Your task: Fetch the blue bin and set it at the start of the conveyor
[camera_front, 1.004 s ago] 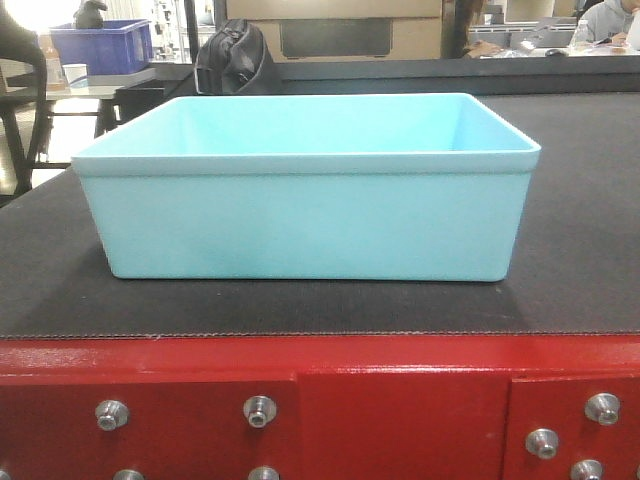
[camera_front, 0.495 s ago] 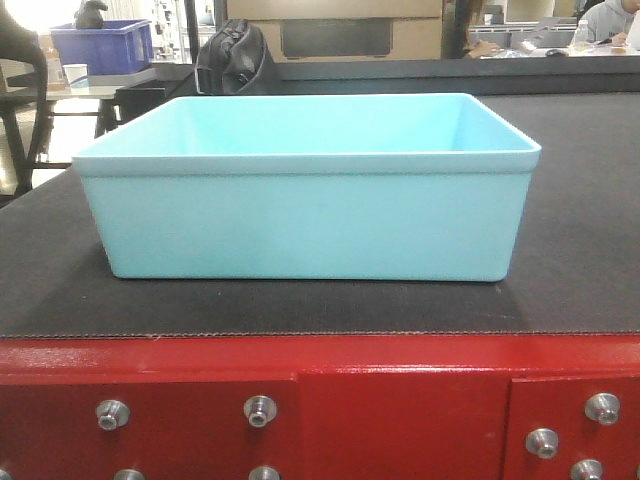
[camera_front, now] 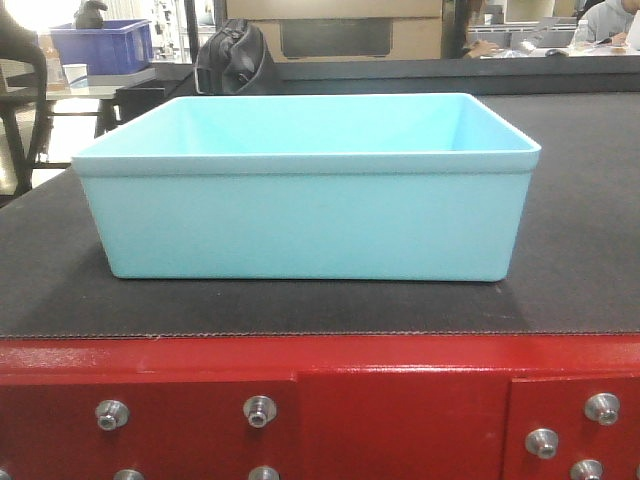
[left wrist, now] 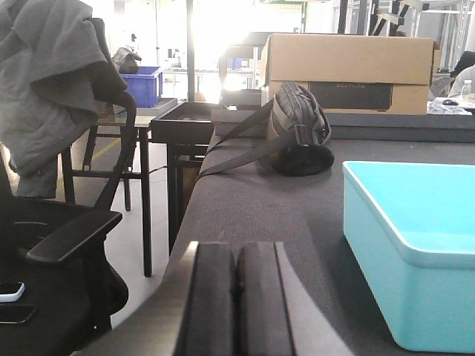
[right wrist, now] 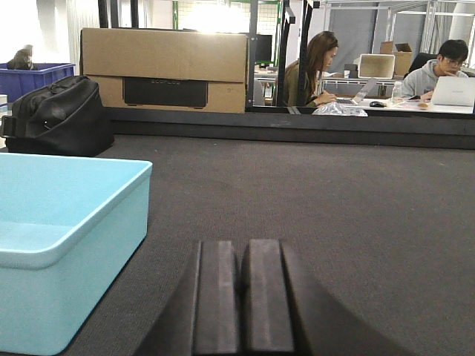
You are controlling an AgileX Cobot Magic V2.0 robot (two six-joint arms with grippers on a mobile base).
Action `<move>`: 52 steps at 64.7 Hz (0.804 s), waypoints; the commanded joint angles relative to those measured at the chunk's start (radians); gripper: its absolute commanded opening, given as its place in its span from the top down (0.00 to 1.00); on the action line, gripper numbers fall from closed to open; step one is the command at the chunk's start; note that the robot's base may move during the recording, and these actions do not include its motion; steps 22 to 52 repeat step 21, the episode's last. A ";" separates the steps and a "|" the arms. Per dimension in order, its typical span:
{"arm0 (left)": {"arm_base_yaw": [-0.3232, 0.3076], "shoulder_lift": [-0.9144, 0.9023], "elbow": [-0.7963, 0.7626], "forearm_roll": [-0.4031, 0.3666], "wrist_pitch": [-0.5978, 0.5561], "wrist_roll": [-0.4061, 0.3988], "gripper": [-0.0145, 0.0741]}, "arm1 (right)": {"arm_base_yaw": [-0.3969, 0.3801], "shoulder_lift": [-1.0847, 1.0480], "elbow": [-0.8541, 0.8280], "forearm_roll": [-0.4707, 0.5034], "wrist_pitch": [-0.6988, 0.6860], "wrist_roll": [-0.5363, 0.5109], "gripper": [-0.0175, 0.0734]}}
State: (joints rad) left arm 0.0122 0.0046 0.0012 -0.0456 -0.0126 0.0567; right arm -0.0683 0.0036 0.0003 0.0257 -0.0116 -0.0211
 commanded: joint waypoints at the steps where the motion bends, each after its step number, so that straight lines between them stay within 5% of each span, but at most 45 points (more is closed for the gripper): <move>1: 0.005 -0.005 -0.001 -0.004 -0.023 0.003 0.96 | -0.001 -0.004 0.000 0.004 -0.011 -0.004 0.99; 52: 0.005 -0.005 -0.001 -0.004 -0.023 0.003 0.96 | -0.001 -0.004 0.000 0.004 -0.011 -0.004 0.99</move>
